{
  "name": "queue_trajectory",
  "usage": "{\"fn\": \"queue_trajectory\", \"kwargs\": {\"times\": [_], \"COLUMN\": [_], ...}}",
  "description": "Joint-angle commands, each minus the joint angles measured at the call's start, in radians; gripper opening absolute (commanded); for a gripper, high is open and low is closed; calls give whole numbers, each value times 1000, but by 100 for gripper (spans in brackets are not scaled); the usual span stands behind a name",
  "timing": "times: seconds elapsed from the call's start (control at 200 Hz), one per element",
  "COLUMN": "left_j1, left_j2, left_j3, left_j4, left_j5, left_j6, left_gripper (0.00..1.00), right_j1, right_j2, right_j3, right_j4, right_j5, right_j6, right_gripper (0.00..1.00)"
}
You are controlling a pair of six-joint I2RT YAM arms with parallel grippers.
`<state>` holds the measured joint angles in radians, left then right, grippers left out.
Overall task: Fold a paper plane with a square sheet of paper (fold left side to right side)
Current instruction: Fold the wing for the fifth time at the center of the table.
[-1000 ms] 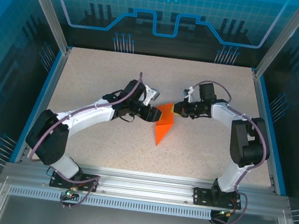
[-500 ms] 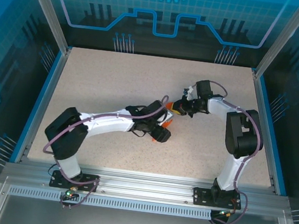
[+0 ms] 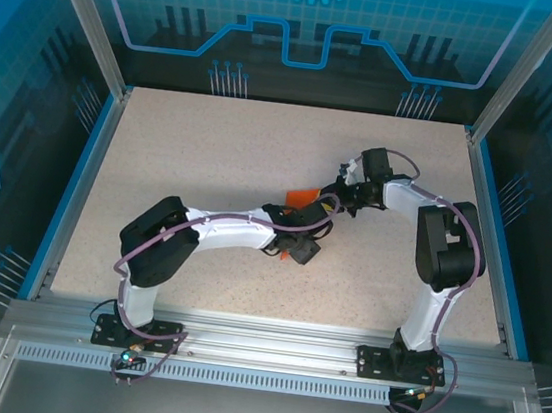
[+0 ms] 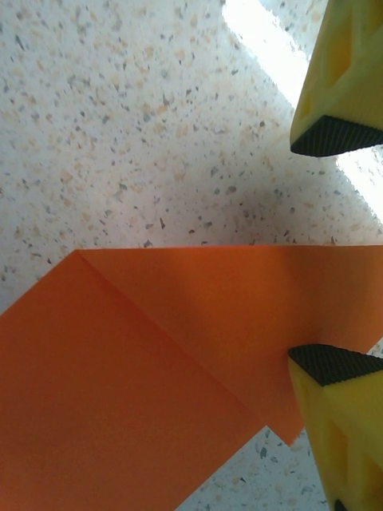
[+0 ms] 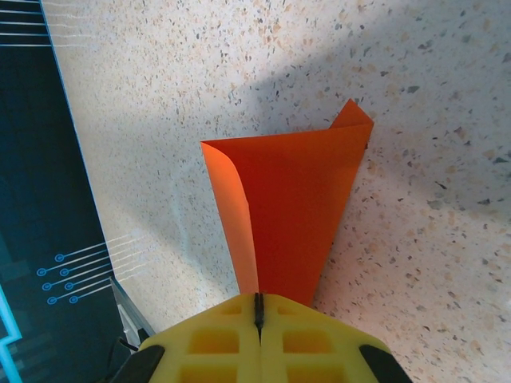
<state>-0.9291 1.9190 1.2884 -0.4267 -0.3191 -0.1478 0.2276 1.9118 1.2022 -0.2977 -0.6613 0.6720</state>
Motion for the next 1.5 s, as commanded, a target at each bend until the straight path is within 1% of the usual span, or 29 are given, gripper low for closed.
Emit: {"fn": "queue_trajectory", "kwargs": {"times": [0.0, 0.145, 0.335, 0.46, 0.58, 0.745, 0.845, 1.0, 1.125, 1.361, 1.406, 1.496], "left_j1": [-10, -12, -12, -13, -13, -14, -13, -13, -11, -1, 4, 24], "left_j2": [28, 41, 52, 60, 64, 74, 78, 83, 89, 99, 97, 86], "left_j3": [33, 31, 31, 34, 34, 38, 37, 38, 36, 39, 37, 24], "left_j4": [-44, -50, -53, -52, -49, -44, -43, -37, -31, -21, -17, 1], "left_j5": [-69, -110, -102, -94, -83, -66, -61, -46, -33, 25, 44, 92], "left_j6": [-10, -22, -24, -29, -32, -35, -38, -42, -47, -60, -66, -79], "left_gripper": [64, 61, 47, 39, 36, 35, 30, 23, 22, 22, 21, 21], "right_j1": [4, 4, 5, 4, 4, 4, 4, 4, 4, -2, -9, -29], "right_j2": [18, 25, 33, 36, 42, 46, 48, 51, 54, 52, 41, -9], "right_j3": [8, 7, 7, 8, 11, 11, 11, 13, 16, 19, 15, -7], "right_j4": [-3, -5, -6, -11, -19, -19, -21, -28, -32, -38, -35, -16], "right_j5": [-7, -10, -9, -4, 3, 4, 7, 14, 17, 20, 21, 39], "right_j6": [8, 4, 1, -3, -9, -9, -13, -15, -21, -31, -35, -44], "right_gripper": [0, 0, 0, 0, 0, 0, 0, 0, 0, 0, 3, 12]}}
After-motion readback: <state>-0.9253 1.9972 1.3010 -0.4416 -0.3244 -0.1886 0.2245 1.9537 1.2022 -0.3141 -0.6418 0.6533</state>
